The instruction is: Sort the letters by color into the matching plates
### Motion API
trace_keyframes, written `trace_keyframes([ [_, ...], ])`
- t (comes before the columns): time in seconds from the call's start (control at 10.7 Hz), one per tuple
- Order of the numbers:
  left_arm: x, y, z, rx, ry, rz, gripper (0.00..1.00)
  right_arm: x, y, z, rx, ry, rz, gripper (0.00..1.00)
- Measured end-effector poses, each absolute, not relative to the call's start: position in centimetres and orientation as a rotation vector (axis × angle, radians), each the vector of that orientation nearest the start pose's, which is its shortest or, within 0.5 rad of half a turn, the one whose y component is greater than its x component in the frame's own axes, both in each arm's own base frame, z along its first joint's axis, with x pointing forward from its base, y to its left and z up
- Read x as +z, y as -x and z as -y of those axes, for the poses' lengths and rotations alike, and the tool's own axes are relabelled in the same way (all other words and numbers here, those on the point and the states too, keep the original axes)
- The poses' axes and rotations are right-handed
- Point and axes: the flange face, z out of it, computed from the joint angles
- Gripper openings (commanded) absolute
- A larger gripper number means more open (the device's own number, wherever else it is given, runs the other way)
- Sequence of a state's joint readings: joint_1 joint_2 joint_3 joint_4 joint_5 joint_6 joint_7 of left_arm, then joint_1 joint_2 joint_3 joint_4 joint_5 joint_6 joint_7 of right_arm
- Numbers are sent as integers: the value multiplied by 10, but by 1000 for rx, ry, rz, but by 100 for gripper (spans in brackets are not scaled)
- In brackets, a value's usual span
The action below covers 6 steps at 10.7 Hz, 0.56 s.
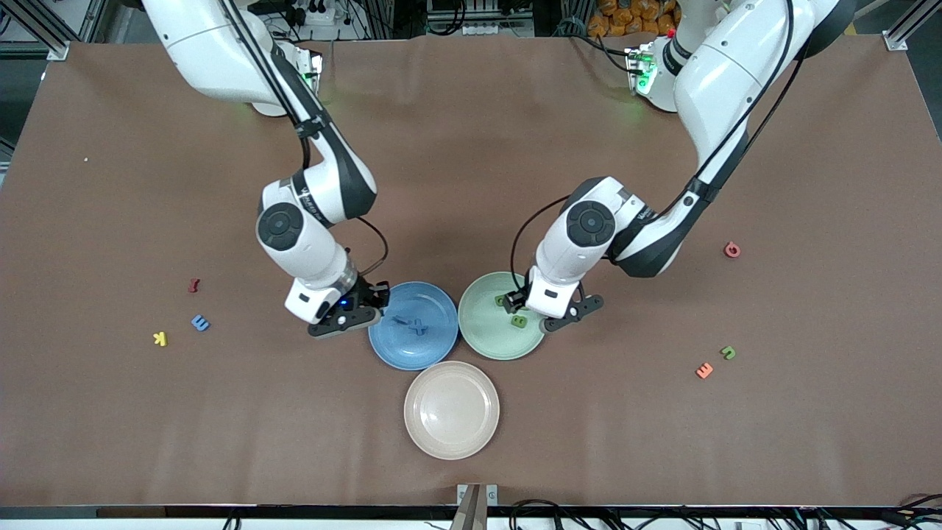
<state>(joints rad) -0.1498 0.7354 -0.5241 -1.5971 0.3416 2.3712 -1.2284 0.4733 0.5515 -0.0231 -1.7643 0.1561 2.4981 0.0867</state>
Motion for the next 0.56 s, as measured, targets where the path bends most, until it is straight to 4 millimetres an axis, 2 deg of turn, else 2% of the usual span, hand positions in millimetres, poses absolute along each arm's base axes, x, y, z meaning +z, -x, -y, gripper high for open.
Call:
trace_keyframes([
  [0.09, 252, -594, 381, -42, 3185, 708, 100, 269, -612, -314, -238, 2960, 411, 22],
  [0.19, 249, -599, 368, -30, 3160, 639, 100, 265, -613, -329, -246, 2951, 440, 36],
  [0.28, 248, -604, 354, -1, 3139, 558, 100, 259, -614, -340, -249, 2945, 464, 92],
  [0.37, 251, -610, 341, 19, 3124, 486, 100, 253, -616, -346, -250, 2942, 492, 100],
  [0.56, 267, -627, 313, 33, 3102, 388, 100, 248, -622, -344, -256, 2943, 509, 100],
])
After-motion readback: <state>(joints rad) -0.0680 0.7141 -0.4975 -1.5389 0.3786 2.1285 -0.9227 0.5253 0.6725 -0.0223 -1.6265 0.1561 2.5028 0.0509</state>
